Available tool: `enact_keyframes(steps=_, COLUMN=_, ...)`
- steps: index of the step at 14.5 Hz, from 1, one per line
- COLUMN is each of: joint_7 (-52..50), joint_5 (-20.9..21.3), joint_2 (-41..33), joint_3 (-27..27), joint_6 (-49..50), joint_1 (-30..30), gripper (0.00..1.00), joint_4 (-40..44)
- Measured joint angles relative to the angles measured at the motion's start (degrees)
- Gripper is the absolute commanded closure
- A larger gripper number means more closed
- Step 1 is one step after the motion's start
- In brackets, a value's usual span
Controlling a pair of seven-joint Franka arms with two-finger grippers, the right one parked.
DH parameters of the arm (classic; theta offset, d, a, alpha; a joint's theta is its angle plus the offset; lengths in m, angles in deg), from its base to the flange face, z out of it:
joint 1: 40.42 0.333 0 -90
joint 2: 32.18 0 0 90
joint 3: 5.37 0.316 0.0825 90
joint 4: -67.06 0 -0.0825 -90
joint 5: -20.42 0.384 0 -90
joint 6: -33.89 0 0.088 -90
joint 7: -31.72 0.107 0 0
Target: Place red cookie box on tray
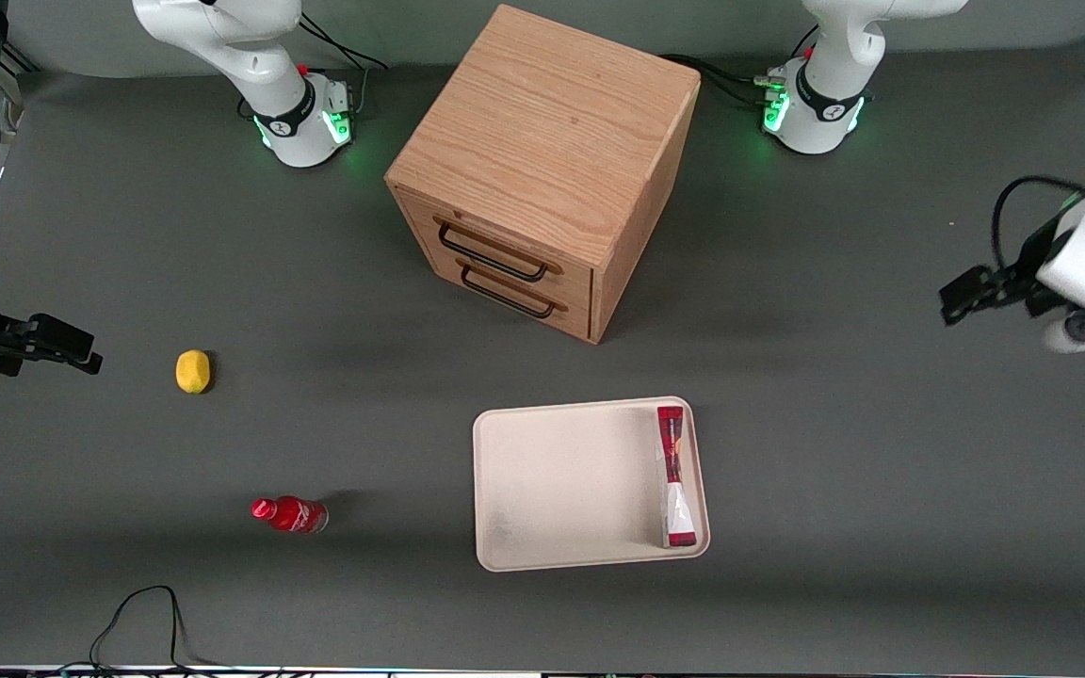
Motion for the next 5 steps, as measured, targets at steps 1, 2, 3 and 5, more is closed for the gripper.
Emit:
enact_keyframes(steps=1, joint_7=0.3, joint_5=0.0, joint_2=-2.5, joint_3=0.0, joint_6=1.9, joint_1=0.2, gripper=0.00, joint_4=-1.3)
enact_keyframes(steps=2, joint_7=0.6, joint_5=0.0, joint_2=-4.5, joint_3=-0.1, joint_6=3.5, joint_1=0.2, gripper=0.00, joint_4=-2.1)
enact_keyframes(steps=3, joint_7=1.0, joint_5=0.0, joint_2=-6.1, joint_3=-0.1, joint_6=4.6, joint_1=0.2, gripper=0.00, joint_4=-2.6)
enact_keyframes(steps=5, joint_7=1.5, joint_5=0.0, joint_2=-7.9, joint_3=-0.2, joint_6=6.3, joint_1=0.2, gripper=0.00, joint_4=-3.1)
